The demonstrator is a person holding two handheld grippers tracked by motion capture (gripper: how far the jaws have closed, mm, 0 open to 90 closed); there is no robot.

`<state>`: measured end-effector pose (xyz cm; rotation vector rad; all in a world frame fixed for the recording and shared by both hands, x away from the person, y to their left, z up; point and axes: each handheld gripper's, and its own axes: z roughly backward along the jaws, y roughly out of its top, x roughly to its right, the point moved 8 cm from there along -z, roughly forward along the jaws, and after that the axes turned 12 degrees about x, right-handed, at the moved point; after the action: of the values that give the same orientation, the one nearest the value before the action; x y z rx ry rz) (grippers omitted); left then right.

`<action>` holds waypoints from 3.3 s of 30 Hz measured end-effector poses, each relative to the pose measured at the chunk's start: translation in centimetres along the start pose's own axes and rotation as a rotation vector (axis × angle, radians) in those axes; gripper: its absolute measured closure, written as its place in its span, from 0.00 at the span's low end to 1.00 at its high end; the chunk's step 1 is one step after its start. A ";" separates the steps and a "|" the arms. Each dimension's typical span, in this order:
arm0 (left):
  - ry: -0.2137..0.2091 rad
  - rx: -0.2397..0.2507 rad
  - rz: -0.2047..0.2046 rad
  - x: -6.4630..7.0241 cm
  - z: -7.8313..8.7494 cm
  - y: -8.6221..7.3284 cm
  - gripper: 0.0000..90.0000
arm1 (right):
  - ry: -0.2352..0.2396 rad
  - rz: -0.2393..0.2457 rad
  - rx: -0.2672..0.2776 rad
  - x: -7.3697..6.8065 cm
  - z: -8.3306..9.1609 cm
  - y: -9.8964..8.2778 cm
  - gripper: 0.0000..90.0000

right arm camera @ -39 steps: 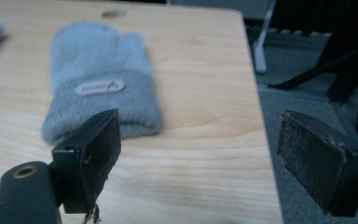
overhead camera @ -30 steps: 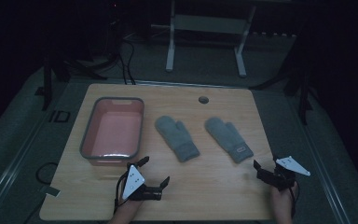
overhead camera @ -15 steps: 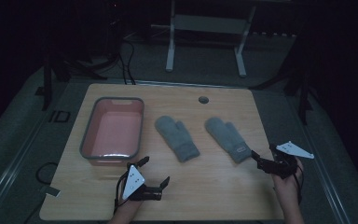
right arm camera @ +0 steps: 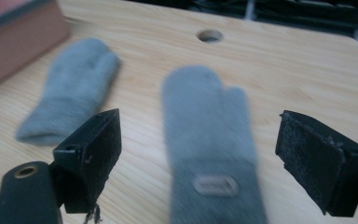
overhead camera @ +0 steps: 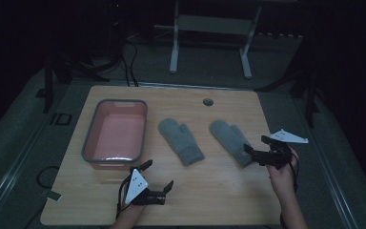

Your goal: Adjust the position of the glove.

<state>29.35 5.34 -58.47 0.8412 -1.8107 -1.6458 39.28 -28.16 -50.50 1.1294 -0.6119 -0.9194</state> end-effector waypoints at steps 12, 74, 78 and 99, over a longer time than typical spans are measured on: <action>-0.001 0.000 -0.002 0.0 0.0 0.0 0.00 | 0.071 0.104 -0.038 -4.9 -4.5 1.8 0.12; -0.013 0.001 0.000 0.2 0.1 0.0 0.00 | -0.100 -0.091 -0.114 -13.5 -15.6 -1.4 0.93; -0.013 0.001 -0.002 0.2 0.1 0.0 0.00 | -0.133 -0.093 -0.122 -13.7 -15.4 -1.8 0.92; -0.019 0.000 -0.003 0.2 0.1 0.0 0.00 | -0.078 -0.097 -0.107 -12.8 -15.4 -2.7 0.59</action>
<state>29.16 5.22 -58.47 0.8312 -1.8227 -1.6606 44.37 -10.01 -57.76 1.0387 -0.5684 -1.0711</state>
